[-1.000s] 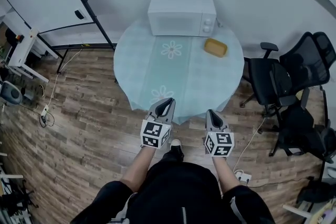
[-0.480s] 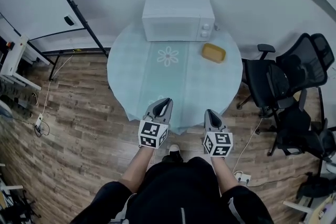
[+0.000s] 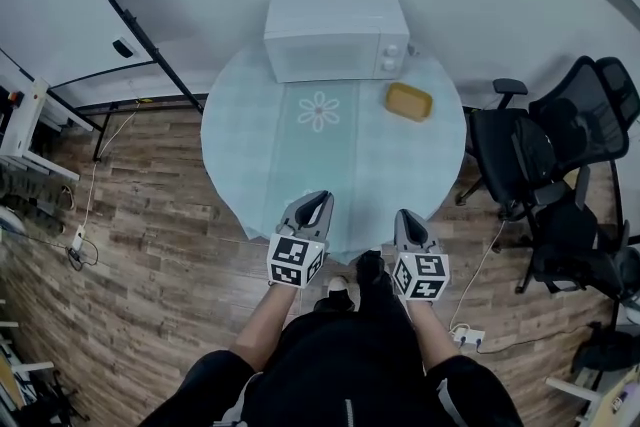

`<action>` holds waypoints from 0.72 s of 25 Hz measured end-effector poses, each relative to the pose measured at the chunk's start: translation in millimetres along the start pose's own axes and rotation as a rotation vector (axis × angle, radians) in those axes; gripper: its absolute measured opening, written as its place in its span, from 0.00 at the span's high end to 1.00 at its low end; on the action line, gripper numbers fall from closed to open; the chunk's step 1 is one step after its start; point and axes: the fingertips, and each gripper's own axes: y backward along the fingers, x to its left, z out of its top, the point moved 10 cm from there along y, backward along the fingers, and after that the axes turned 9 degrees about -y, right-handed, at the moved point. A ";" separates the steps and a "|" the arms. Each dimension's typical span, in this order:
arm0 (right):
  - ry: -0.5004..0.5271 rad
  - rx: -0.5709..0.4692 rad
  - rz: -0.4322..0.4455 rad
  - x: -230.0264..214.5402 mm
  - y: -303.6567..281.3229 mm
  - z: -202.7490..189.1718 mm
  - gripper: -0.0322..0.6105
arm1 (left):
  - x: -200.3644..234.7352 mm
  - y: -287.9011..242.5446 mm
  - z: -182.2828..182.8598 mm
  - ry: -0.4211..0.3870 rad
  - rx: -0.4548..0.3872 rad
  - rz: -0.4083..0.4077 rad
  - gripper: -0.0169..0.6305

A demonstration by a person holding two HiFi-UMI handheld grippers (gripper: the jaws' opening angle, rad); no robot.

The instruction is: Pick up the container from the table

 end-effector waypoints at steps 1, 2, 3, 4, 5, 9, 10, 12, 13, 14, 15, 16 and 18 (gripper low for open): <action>-0.003 0.001 0.002 -2.0 -3.9 0.6 0.91 | 1.1 -3.3 0.0 0.000 0.002 0.001 0.92; -0.006 0.001 0.005 -3.6 -8.2 1.7 0.91 | 2.6 -6.7 0.0 0.001 0.005 0.003 0.92; -0.007 0.001 0.009 -4.8 -12.8 3.0 0.91 | 4.5 -9.9 0.3 0.000 0.007 0.005 0.92; -0.007 0.001 0.013 -5.6 -17.8 4.7 0.91 | 6.8 -13.1 0.7 -0.001 0.008 0.007 0.92; -0.007 0.002 0.018 -6.4 -23.2 6.3 0.91 | 9.3 -16.3 1.3 -0.001 0.009 0.010 0.92; -0.015 0.004 0.031 -12.1 -49.3 17.6 0.91 | 22.2 -33.0 7.6 -0.005 0.016 0.021 0.92; -0.016 0.002 0.035 -14.6 -56.7 22.3 0.91 | 25.5 -38.7 10.3 -0.007 0.017 0.025 0.92; -0.013 0.001 0.045 -21.1 -71.2 32.2 0.91 | 30.6 -51.8 16.1 -0.010 0.016 0.032 0.92; -0.011 0.001 0.049 -24.7 -78.4 37.0 0.91 | 32.9 -59.1 18.9 -0.011 0.015 0.036 0.92; -0.010 0.002 0.054 -28.2 -85.7 42.0 0.91 | 35.4 -66.7 21.6 -0.011 0.015 0.039 0.92; -0.009 0.002 0.058 -31.8 -92.8 47.1 0.91 | 37.7 -74.5 24.4 -0.011 0.016 0.042 0.92; -0.007 0.003 0.063 -35.4 -99.4 52.4 0.91 | 39.6 -82.1 27.2 -0.010 0.018 0.046 0.92; -0.001 0.006 0.071 -44.0 -110.3 62.6 0.91 | 41.1 -96.2 33.6 -0.008 0.018 0.052 0.92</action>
